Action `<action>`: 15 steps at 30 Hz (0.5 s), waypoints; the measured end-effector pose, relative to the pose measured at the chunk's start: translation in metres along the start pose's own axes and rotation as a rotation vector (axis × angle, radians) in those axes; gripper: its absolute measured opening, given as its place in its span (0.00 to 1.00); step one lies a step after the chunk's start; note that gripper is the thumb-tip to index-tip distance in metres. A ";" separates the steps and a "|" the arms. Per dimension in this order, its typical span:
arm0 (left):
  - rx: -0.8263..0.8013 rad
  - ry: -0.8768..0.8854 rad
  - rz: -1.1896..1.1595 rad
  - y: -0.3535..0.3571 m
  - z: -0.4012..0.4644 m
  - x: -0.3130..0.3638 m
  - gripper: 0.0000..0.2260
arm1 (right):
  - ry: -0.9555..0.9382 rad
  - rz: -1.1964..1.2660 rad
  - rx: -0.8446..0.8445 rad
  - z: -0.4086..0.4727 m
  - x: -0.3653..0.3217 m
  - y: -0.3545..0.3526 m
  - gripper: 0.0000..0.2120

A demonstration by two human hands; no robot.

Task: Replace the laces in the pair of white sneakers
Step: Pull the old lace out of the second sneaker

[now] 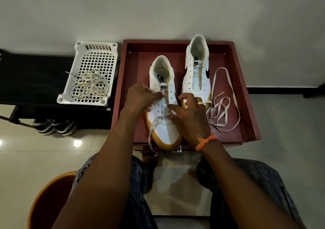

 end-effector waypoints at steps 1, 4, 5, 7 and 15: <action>0.000 0.005 0.005 0.000 0.000 0.001 0.16 | 0.005 -0.005 0.027 0.001 -0.002 0.004 0.10; -0.001 0.010 0.008 -0.001 0.000 0.002 0.16 | -0.030 -0.037 0.044 0.001 -0.003 0.013 0.04; 0.006 0.010 0.013 -0.001 0.000 0.002 0.16 | -0.031 -0.046 0.031 0.000 -0.003 0.016 0.04; 0.028 0.014 0.044 -0.002 0.000 0.003 0.14 | -0.010 0.023 0.049 -0.002 -0.005 0.017 0.04; 0.037 0.016 0.024 -0.008 0.002 -0.001 0.15 | 0.383 0.296 0.585 0.002 0.031 -0.018 0.03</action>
Point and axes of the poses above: each hand's wrist, its own z-axis towards the middle knuckle, its own y-axis out of the palm, x = y × z, the point moved 1 cm from there along z, towards the middle knuckle, and after that the axes turned 14 degrees about z, right-handed, at the moved point
